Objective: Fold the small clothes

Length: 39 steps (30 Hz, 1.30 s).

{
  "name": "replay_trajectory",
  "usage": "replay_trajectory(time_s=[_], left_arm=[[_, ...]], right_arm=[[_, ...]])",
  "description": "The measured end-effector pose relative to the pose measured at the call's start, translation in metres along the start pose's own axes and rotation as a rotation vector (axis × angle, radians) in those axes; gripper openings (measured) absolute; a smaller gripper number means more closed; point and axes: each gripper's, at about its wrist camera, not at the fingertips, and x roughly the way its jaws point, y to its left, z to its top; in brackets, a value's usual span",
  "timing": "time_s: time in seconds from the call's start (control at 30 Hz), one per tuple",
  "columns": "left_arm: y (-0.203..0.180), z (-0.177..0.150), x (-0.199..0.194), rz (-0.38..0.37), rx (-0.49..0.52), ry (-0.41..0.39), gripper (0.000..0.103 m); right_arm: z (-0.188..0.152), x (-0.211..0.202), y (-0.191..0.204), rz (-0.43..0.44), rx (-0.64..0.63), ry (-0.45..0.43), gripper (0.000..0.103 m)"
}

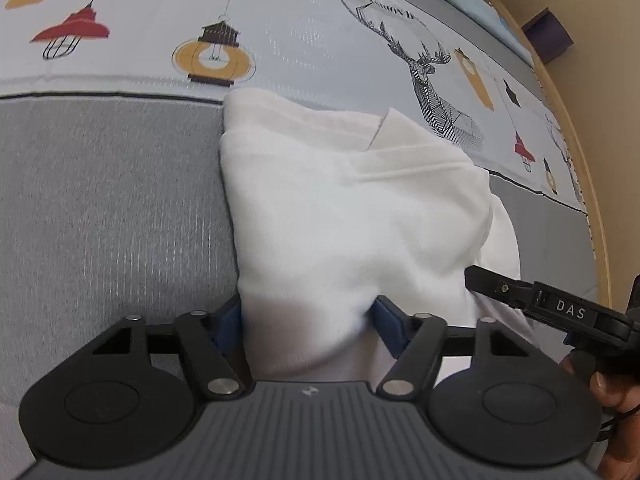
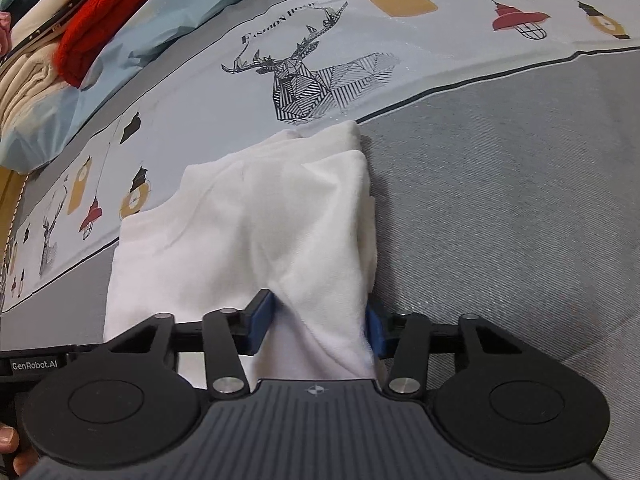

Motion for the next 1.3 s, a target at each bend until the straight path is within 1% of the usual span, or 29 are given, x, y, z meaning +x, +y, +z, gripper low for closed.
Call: replay_trajectory(time_s=[0.03, 0.07, 0.13, 0.23, 0.4, 0.53, 0.57, 0.6, 0.67, 0.7, 0.77, 0.8, 0.83, 0.87, 0.97, 1.03, 1.07, 1.1, 1.13, 1.17, 1.2, 1.23, 1.27, 1.3], left_arm=[[0.0, 0.001, -0.001, 0.003, 0.009, -0.007, 0.063], [-0.001, 0.003, -0.002, 0.005, 0.018, -0.017, 0.061], [-0.002, 0.007, -0.007, 0.02, 0.051, -0.045, 0.049], [-0.004, 0.011, -0.018, 0.071, 0.122, -0.103, 0.044], [0.008, 0.025, -0.031, 0.146, 0.154, -0.17, 0.042], [0.025, 0.039, -0.046, 0.171, 0.115, -0.238, 0.042], [0.03, 0.043, -0.051, 0.181, 0.105, -0.266, 0.042], [0.033, 0.045, -0.056, 0.199, 0.098, -0.299, 0.043], [0.041, 0.051, -0.067, 0.243, 0.088, -0.338, 0.044], [0.044, 0.053, -0.073, 0.262, 0.077, -0.358, 0.044], [0.052, 0.055, -0.085, 0.24, 0.042, -0.391, 0.044], [0.057, 0.055, -0.09, 0.218, 0.024, -0.394, 0.044], [0.06, 0.055, -0.092, 0.203, 0.014, -0.39, 0.044], [0.062, 0.054, -0.095, 0.193, 0.012, -0.381, 0.044], [0.063, 0.047, -0.093, 0.174, 0.023, -0.326, 0.044], [0.066, 0.041, -0.087, 0.191, 0.018, -0.264, 0.044], [0.067, 0.037, -0.078, 0.218, 0.023, -0.207, 0.044], [0.068, 0.033, -0.07, 0.243, 0.035, -0.158, 0.045], [0.07, 0.027, -0.064, 0.271, 0.048, -0.114, 0.049], [0.071, 0.023, -0.063, 0.282, 0.05, -0.107, 0.05], [0.071, 0.022, -0.068, 0.281, 0.043, -0.118, 0.051], [0.07, 0.02, -0.075, 0.27, 0.039, -0.137, 0.05], [0.069, 0.017, -0.081, 0.258, 0.044, -0.153, 0.05], [0.067, 0.014, -0.088, 0.246, 0.055, -0.167, 0.05]], right_arm=[[0.0, 0.0, 0.002, -0.003, -0.002, -0.006, 0.044], [0.001, 0.001, 0.004, -0.006, -0.006, -0.013, 0.041], [0.003, 0.001, 0.008, -0.008, -0.006, -0.033, 0.038], [0.008, 0.004, 0.012, 0.009, 0.018, -0.052, 0.035], [0.015, 0.016, 0.035, 0.045, 0.019, -0.076, 0.031], [0.021, 0.023, 0.058, 0.083, 0.011, -0.104, 0.029], [0.023, 0.024, 0.065, 0.091, 0.003, -0.116, 0.029], [0.024, 0.025, 0.072, 0.103, -0.005, -0.129, 0.028], [0.026, 0.024, 0.083, 0.12, -0.019, -0.161, 0.026], [0.027, 0.024, 0.087, 0.117, -0.026, -0.179, 0.026], [0.03, 0.025, 0.092, 0.073, -0.039, -0.199, 0.027], [0.03, 0.025, 0.093, 0.027, -0.054, -0.202, 0.029], [0.03, 0.023, 0.093, 0.0, -0.068, -0.207, 0.029], [0.031, 0.02, 0.093, -0.002, -0.078, -0.211, 0.029], [0.027, 0.009, 0.094, 0.049, -0.123, -0.203, 0.03], [0.022, 0.008, 0.096, 0.084, -0.184, -0.153, 0.034], [0.017, 0.012, 0.098, 0.071, -0.229, -0.113, 0.035], [0.012, 0.021, 0.1, 0.012, -0.288, -0.061, 0.043], [0.006, 0.027, 0.101, -0.047, -0.331, -0.039, 0.05], [0.003, 0.028, 0.099, -0.082, -0.343, -0.048, 0.056], [0.004, 0.026, 0.097, -0.075, -0.324, -0.055, 0.053], [0.005, 0.023, 0.093, -0.058, -0.289, -0.058, 0.053], [0.006, 0.019, 0.091, -0.059, -0.267, -0.065, 0.052], [0.006, 0.015, 0.09, -0.064, -0.255, -0.078, 0.049]])
